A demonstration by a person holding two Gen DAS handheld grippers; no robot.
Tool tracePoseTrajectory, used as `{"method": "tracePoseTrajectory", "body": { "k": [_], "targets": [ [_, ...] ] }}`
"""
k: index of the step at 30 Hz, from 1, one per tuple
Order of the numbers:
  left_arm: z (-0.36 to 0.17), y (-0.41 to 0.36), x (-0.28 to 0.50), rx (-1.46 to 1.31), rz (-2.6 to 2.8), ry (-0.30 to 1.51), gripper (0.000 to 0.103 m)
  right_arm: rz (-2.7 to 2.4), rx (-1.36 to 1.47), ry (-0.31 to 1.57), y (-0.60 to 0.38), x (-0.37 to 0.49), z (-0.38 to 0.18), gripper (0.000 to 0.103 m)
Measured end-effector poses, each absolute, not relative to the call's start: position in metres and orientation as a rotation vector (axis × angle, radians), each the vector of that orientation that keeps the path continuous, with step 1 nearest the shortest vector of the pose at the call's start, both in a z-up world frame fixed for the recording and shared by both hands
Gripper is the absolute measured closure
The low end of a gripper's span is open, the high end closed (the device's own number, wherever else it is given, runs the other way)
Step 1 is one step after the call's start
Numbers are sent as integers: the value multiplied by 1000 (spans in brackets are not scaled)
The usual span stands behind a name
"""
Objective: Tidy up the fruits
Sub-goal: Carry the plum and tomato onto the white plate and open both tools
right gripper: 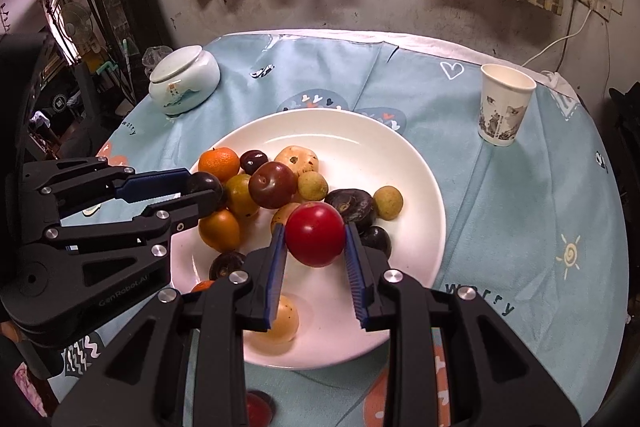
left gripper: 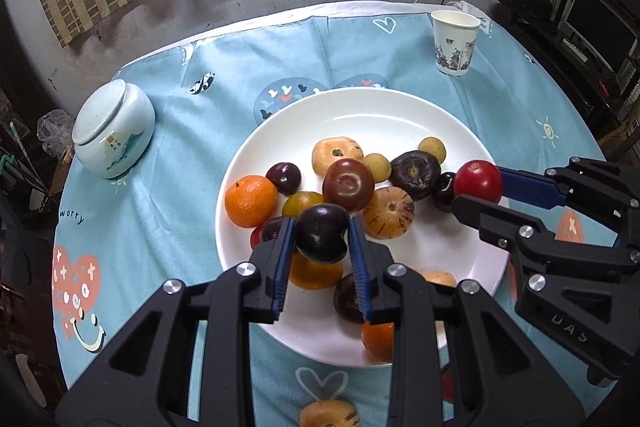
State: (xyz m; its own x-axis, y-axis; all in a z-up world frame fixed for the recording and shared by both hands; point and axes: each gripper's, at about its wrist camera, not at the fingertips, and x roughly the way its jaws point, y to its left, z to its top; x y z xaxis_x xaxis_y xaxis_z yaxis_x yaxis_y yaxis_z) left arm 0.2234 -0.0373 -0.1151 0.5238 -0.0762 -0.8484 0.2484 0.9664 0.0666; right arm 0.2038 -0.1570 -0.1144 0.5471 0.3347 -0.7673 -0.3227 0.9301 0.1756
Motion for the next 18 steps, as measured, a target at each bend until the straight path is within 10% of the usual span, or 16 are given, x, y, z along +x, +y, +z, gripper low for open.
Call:
{"method": "tracePoseTrajectory", "body": {
  "k": [15,18],
  "targets": [
    [-121,-43,232,212,-180,1004,74,394,6,930,-152,215,-121,74],
    [-116,-43,229,235,-143,970,48,366,-24,962,-150,216,-122,66]
  ]
}}
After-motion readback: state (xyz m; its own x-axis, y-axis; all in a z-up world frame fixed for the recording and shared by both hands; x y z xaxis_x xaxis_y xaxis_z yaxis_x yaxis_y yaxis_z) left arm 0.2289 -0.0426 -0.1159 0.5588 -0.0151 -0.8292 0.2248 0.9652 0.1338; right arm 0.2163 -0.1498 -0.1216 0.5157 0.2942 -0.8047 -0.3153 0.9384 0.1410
